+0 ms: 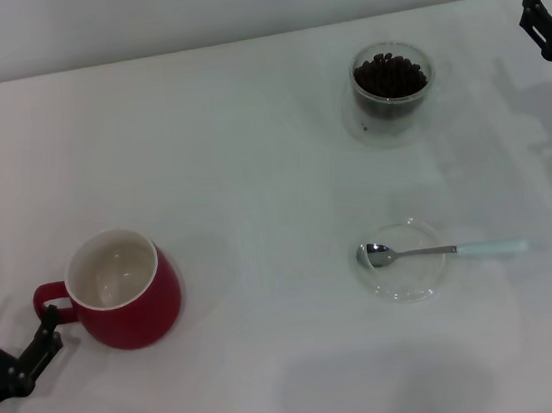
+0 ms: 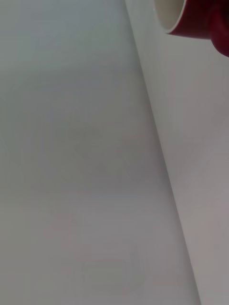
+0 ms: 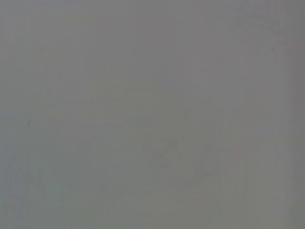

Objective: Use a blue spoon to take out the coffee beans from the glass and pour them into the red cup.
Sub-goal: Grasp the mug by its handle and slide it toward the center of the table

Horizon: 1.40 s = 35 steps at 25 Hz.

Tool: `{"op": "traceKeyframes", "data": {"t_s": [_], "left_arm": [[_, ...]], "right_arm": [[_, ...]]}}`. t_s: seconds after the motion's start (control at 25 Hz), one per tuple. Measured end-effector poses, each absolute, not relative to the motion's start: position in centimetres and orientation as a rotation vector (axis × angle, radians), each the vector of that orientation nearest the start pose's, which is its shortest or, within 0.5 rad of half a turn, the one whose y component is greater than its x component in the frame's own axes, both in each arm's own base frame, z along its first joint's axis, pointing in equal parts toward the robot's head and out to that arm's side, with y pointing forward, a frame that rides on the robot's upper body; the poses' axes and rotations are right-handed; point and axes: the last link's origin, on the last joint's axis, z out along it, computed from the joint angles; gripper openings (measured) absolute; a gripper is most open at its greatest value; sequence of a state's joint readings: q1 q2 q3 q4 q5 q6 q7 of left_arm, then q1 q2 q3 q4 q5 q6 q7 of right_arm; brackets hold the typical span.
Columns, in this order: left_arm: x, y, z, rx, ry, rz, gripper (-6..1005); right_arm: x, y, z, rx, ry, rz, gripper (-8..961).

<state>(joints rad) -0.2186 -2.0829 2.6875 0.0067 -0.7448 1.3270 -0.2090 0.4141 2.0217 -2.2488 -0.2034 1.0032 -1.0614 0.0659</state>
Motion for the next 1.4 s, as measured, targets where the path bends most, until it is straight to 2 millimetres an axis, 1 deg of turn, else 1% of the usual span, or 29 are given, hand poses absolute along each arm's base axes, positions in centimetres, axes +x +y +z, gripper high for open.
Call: {"op": "traceKeyframes", "data": {"t_s": [0.28,0.6,1.12,1.4], "left_arm": [[-36.8,22.2,-5.6,-2.008,-0.496,-0.541,876],[-36.1,22.5,-6.6,-2.023,-0.452,-0.509,876],[-36.3,22.4,-6.5,-2.009,-0.465,-0.506,875],[-35.9,22.7,-6.7,-2.009,-0.459,-0.521,873]], "right_arm": [[36.2,33.7,2.0,-1.442,0.61,0.567,811],[36.2,33.6,1.9,-1.445,0.611,0.568,808],[36.4,33.4,1.9,-1.442,0.615,0.565,804],[36.3,33.5,1.8,-1.445,0.613,0.566,802]]}}
